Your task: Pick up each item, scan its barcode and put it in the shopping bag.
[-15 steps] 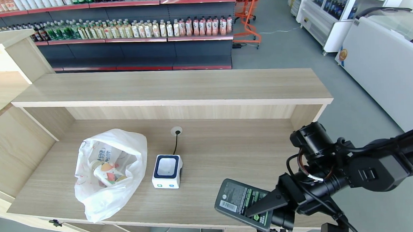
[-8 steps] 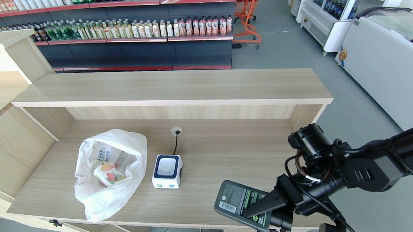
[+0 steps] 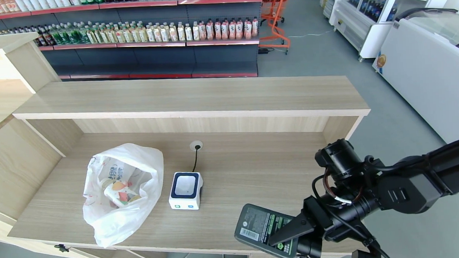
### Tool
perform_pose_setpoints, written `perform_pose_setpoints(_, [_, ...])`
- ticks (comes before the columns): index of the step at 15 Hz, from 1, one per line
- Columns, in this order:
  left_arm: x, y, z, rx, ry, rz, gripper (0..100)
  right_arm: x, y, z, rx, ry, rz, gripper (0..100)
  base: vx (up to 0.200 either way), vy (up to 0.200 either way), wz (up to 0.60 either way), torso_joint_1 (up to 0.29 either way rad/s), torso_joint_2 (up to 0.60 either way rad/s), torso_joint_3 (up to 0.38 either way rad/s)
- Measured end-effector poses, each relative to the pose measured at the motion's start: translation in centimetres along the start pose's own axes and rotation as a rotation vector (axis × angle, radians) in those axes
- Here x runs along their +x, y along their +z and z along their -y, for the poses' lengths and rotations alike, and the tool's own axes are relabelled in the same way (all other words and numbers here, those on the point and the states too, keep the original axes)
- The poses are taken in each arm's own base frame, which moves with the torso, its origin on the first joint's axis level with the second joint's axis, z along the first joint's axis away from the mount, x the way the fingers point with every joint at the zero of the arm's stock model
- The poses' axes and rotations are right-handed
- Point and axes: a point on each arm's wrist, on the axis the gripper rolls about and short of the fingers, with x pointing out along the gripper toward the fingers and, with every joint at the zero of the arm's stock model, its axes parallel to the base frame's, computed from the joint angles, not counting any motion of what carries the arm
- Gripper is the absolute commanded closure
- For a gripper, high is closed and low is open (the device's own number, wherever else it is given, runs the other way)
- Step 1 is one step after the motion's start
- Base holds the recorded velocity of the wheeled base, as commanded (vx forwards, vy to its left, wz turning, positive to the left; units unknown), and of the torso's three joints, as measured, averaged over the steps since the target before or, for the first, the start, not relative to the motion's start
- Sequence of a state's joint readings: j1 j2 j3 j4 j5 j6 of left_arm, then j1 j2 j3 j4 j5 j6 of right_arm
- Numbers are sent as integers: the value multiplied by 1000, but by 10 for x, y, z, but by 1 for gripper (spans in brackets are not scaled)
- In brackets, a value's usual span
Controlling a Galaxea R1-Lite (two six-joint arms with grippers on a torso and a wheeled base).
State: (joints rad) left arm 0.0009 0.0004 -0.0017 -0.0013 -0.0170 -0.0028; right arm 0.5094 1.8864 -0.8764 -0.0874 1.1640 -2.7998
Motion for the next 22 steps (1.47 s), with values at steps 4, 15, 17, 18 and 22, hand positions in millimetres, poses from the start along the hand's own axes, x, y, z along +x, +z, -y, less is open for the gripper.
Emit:
perform_pose_setpoints(4, [0,0,0,0,1,0,0,6,-1,-2,8,-3,20,100,0,0,0,0,0,0])
perform_pose_setpoints(15, [0,0,0,0,0,0,0,-19,-7,35,142,-25,-53,100,0,0,0,0,0,0])
perform_pose_setpoints(17, [0,0,0,0,1,0,0,-53,-4,63,263,1,-190,100,0,0,0,0,0,0])
perform_pose_setpoints(18, [0,0,0,0,1,0,0,-78,5,69,428,13,-281,100,0,0,0,0,0,0])
perform_pose_setpoints(22, [0,0,0,0,0,0,0,-126,52,87,1086,-63,-508,100,0,0,0,0,0,0])
